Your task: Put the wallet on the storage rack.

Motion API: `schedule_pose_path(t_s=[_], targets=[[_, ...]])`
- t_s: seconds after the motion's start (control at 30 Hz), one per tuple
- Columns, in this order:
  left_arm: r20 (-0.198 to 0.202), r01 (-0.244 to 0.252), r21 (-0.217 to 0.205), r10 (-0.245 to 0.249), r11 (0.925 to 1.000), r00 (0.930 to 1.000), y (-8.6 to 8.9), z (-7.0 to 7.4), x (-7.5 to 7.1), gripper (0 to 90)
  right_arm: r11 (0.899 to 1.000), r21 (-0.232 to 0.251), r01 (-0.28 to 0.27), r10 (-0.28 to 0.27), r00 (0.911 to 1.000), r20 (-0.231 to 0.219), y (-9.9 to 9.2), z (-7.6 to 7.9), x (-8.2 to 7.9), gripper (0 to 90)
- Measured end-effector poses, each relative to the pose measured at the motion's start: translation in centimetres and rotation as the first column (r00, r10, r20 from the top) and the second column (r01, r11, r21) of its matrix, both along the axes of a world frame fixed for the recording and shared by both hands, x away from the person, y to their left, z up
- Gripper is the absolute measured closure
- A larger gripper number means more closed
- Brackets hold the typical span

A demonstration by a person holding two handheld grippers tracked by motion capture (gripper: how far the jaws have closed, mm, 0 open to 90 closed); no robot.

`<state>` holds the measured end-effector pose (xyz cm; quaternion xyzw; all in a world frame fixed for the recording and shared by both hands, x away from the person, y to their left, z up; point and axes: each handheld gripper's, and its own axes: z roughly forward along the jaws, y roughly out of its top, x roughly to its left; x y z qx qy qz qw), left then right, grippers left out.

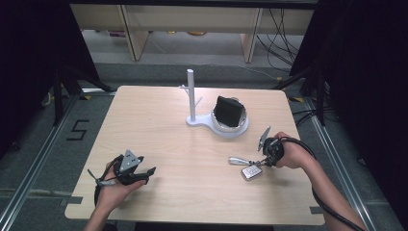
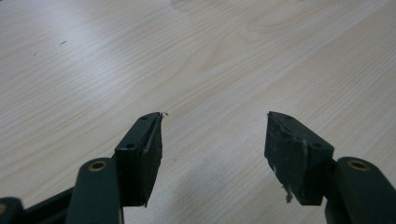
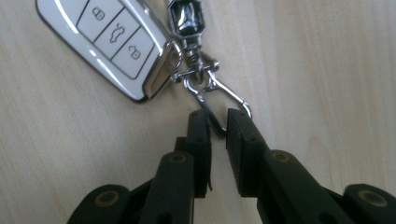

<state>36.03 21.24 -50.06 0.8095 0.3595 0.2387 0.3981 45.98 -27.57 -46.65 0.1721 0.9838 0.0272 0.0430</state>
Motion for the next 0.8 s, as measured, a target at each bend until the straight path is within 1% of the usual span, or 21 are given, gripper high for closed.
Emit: schedule_pose_path(t_s=[0.03,0.07,0.1,0.13,0.17,0.2,0.23,0.27,0.33,0.37,0.4,0.47,0.57,0.6,0.63,0.67,0.7,0.73,0.77,0.8], targets=[[0.001,-0.003,0.002,0.003,1.0,1.0,-0.01,0.02,-0.02,36.5,1.0,-0.011,0.003,-0.003,1.0,-0.005,0.08,-0.12,-0.08,80.2],[0.004,-0.001,0.007,0.001,1.0,1.0,0.02,0.03,-0.02,36.5,1.0,-0.01,-0.017,0.017,0.9999,0.001,0.08,-0.2,-0.02,79.6],[0.003,0.0,0.008,0.0,1.0,1.0,0.01,0.03,-0.02,36.5,0.999,0.01,-0.035,0.035,0.9994,0.007,0.11,-0.21,0.07,79.3],[0.002,0.003,0.007,-0.003,1.0,1.0,0.01,0.02,-0.01,36.5,0.999,0.01,-0.035,0.035,0.9994,0.007,0.11,-0.21,0.07,79.3],[0.002,0.005,0.003,-0.005,1.0,1.0,-0.01,-0.01,0.0,36.5,1.0,-0.012,-0.022,0.022,0.9998,-0.003,0.21,-0.12,0.04,78.8],[0.0,0.003,0.001,-0.003,1.0,1.0,-0.03,-0.03,-0.02,36.5,1.0,-0.015,-0.011,0.011,0.9999,0.006,0.31,-0.05,-0.1,78.4],[0.001,0.004,0.001,-0.004,1.0,1.0,-0.02,-0.02,-0.01,36.4,1.0,-0.011,-0.029,0.029,0.9996,-0.003,0.36,-0.09,0.06,78.1],[0.001,0.004,0.001,-0.004,1.0,1.0,-0.02,-0.02,-0.01,36.5,0.999,-0.01,-0.038,0.038,0.9993,-0.002,0.41,-0.11,0.08,78.1],[0.003,0.003,0.002,-0.003,1.0,1.0,0.01,-0.01,0.02,36.5,0.999,-0.014,-0.039,0.039,0.9992,-0.003,0.51,-0.1,0.11,77.4],[0.0,0.0,0.0,0.0,1.0,1.0,-0.01,0.0,0.0,36.4,0.999,-0.019,-0.03,0.03,0.9995,0.004,0.61,-0.06,-0.03,77.2],[0.0,-0.003,0.001,0.003,1.0,1.0,-0.01,0.01,-0.02,36.5,0.998,-0.018,-0.057,0.057,0.9984,-0.004,0.65,-0.11,0.13,77.0],[-0.003,0.0,0.001,0.0,1.0,1.0,0.01,-0.01,-0.03,36.5,0.998,-0.009,-0.068,0.068,0.9977,-0.005,0.77,-0.02,0.12,76.9],[-0.001,-0.002,-0.001,0.002,1.0,1.0,-0.02,-0.06,-0.04,36.4,0.997,-0.008,-0.076,0.076,0.9971,-0.008,0.85,-0.07,0.15,76.3],[-0.001,-0.002,-0.001,0.002,1.0,1.0,-0.02,-0.06,-0.04,36.5,0.994,-0.005,-0.109,0.109,0.994,-0.004,0.73,-0.17,0.36,75.8],[-0.001,-0.002,0.001,0.002,1.0,1.0,-0.01,-0.03,-0.05,36.5,0.994,-0.005,-0.109,0.109,0.994,-0.004,0.73,-0.17,0.36,75.8],[-0.001,-0.002,0.001,0.002,1.0,1.0,-0.01,-0.03,-0.05,36.5,0.996,-0.013,-0.09,0.09,0.9959,-0.01,0.8,-0.08,0.22,75.2],[-0.002,-0.002,0.001,0.002,1.0,1.0,-0.02,-0.04,-0.05,36.4,0.996,-0.018,-0.089,0.089,0.996,-0.01,0.81,-0.07,0.2,75.0],[0.0,0.001,0.004,-0.001,1.0,1.0,-0.01,-0.05,-0.04,36.4,0.996,-0.017,-0.089,0.089,0.9959,-0.015,0.82,-0.05,0.21,74.7],[0.002,0.0,-0.006,0.0,1.0,1.0,-0.07,-0.14,-0.01,36.4,0.994,-0.02,-0.107,0.107,0.9942,-0.01,0.83,-0.06,0.21,74.4],[0.002,0.0,-0.006,0.0,1.0,1.0,-0.07,-0.14,-0.01,36.4,0.994,-0.02,-0.107,0.107,0.9942,-0.01,0.83,-0.06,0.21,74.4]])
